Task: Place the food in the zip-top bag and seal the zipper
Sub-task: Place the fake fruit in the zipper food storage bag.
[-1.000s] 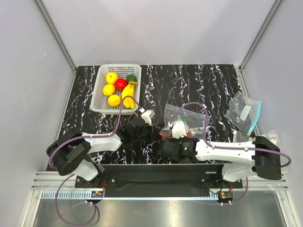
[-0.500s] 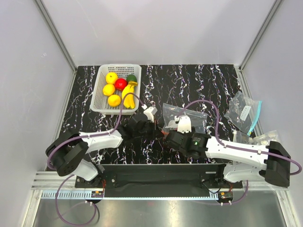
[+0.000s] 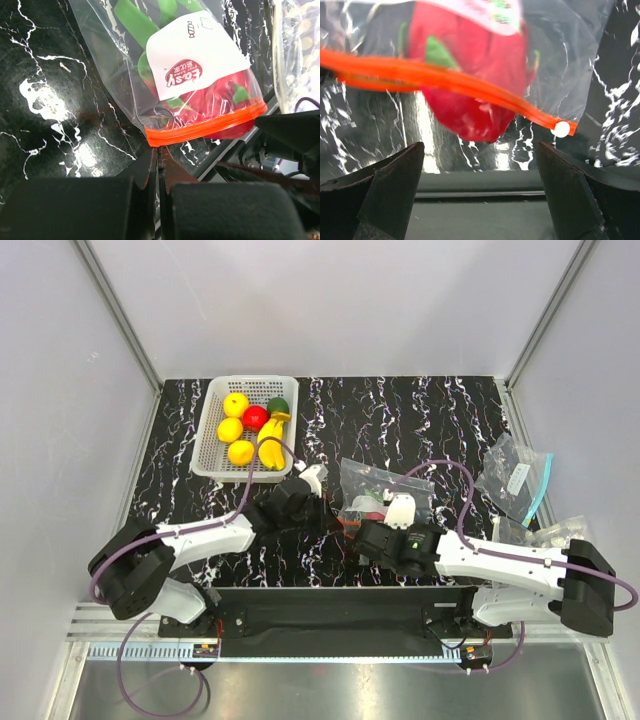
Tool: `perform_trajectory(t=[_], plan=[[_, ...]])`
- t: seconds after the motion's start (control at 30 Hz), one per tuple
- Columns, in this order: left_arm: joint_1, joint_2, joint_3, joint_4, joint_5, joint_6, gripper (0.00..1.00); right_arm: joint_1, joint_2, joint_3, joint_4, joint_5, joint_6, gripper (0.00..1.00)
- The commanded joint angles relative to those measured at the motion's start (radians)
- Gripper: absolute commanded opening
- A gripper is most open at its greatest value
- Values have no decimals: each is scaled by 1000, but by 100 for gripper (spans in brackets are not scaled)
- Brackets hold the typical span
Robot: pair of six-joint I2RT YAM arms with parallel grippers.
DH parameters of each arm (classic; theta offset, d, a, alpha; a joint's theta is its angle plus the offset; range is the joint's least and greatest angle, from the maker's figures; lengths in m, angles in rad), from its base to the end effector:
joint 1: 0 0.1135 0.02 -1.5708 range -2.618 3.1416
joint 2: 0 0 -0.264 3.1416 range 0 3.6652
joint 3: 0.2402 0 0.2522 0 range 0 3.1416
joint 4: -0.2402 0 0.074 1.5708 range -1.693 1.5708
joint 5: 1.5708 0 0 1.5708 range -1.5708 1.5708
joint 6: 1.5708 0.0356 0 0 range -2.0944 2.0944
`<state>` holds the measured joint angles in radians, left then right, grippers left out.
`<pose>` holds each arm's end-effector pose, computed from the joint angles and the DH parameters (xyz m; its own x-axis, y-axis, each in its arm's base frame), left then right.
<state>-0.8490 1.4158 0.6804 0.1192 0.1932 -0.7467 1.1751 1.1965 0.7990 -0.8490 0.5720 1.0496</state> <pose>0.1865 -0.2222 0.1915 -0.8509 -0.0421 -0.5236 0.3573 0.6842 -0.6357 0.0971 0.1824 0.2212 -0.7971 -0.0164 -0.6036 -0.0363 0.9991 0.0209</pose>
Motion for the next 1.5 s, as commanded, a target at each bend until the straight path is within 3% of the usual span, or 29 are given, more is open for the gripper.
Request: perform_trajectory(t=[0.0, 0.27, 0.67, 1.1, 1.37, 1.47], plan=[[1, -57, 19, 16, -17, -34, 0, -3, -24, -30, -27, 75, 229, 100], [-36, -110, -33, 56, -31, -97, 0, -6, -135, -193, 201, 141, 414, 100], [-96, -98, -50, 102, -60, -135, 0, -14, -192, -224, 195, 190, 538, 100], [-111, -132, -42, 71, -51, -134, 0, -166, -212, -337, 447, 177, 442, 99], [-114, -83, -18, 13, -80, -92, 0, -184, -291, -343, 473, 226, 428, 76], [-114, -41, 14, -9, -104, -66, 0, -186, -337, -345, 450, 235, 415, 63]])
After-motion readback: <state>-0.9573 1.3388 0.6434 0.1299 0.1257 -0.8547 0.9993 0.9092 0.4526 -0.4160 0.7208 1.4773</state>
